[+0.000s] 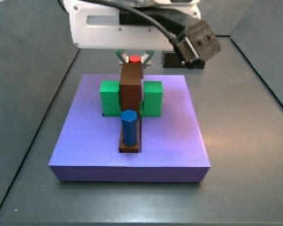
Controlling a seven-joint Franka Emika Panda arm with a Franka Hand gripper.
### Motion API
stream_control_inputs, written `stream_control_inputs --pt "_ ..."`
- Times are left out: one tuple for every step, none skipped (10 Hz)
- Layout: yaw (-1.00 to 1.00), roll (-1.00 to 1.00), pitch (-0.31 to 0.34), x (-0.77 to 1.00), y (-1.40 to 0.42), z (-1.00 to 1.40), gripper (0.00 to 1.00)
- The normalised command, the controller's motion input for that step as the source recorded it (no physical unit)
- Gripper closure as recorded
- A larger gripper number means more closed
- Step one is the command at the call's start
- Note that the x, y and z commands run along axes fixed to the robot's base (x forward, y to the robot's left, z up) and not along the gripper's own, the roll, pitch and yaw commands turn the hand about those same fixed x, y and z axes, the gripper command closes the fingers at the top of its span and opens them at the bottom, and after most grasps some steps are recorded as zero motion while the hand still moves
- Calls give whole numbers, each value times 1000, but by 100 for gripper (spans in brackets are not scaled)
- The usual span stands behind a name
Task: Pick up the red object. Move up. Move to above the board. Insert the red object.
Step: Insert the red object.
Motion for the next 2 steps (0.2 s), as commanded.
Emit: stream_control_inputs --pt "-43 31 0 31 0 -354 100" --pt "0 0 0 0 0 0 100"
